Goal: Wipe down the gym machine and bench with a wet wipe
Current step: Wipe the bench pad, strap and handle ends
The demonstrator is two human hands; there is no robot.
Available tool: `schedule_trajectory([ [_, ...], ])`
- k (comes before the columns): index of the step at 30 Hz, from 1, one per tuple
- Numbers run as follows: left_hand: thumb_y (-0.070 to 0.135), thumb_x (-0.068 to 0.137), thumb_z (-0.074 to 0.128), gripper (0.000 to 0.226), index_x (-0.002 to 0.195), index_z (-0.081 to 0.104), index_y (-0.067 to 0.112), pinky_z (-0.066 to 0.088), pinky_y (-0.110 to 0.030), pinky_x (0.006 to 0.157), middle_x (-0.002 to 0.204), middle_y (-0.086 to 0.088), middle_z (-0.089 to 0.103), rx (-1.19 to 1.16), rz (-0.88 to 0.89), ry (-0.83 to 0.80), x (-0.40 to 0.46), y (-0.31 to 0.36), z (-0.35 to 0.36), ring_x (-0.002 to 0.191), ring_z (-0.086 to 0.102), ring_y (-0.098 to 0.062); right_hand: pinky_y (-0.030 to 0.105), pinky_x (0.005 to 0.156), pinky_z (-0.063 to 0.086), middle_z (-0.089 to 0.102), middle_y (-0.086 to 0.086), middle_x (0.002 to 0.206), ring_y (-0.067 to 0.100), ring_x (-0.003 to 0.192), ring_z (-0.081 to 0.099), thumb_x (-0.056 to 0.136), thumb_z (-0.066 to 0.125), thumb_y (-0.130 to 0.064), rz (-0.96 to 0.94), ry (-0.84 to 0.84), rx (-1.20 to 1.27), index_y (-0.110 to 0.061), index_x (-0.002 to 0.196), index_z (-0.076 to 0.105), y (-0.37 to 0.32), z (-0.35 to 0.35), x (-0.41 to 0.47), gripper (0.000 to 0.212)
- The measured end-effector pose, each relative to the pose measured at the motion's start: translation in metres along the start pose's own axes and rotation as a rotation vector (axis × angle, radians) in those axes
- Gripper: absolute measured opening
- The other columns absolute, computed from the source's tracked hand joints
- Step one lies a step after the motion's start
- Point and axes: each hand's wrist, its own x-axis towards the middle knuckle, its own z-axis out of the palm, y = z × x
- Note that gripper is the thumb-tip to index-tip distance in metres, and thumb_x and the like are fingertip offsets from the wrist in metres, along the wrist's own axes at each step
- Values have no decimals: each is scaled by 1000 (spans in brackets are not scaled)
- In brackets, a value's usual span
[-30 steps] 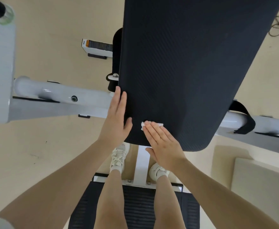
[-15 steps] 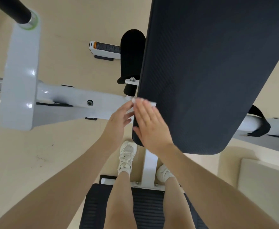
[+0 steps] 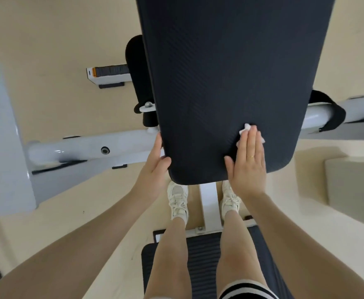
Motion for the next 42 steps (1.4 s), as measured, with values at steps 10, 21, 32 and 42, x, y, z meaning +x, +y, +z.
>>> schedule_trajectory([
  [10, 7, 95, 36, 65, 145, 16, 44, 34, -40, 112, 144, 24, 38, 54, 4, 92, 2, -3, 10, 130, 40, 3, 36, 119, 5, 16, 12, 152, 23, 145, -6, 96, 25, -49, -389, -14, 54, -6, 148, 2, -84, 55, -48, 71],
  [21, 11, 79, 69, 113, 145, -22, 23, 19, -26, 114, 157, 8, 7, 308, -80, 322, 10, 5, 57, 142, 16, -9, 22, 116, -5, 3, 25, 154, 33, 144, 1, 94, 26, -38, 399, -27, 368, 6, 145, 5, 96, 13, -17, 70],
  [32, 29, 72, 78, 122, 146, -16, 5, 5, -35, 119, 156, -15, -16, 630, -135, 628, 24, 33, 113, 146, -7, -27, -6, 84, 29, 50, -8, 129, 0, 113, 44, 96, 42, -9, 676, 40, 1019, -15, 140, 38, 98, -42, 26, 45],
  [42, 48, 71, 73, 123, 146, -12, 3, 1, -40, 117, 154, -19, -19, 673, -177, 654, 69, 83, 193, 143, -11, -37, 0, 79, 29, 54, -6, 119, 3, 105, 46, 97, 38, -9, 347, -216, 989, -16, 141, 37, 117, -92, 118, 45],
])
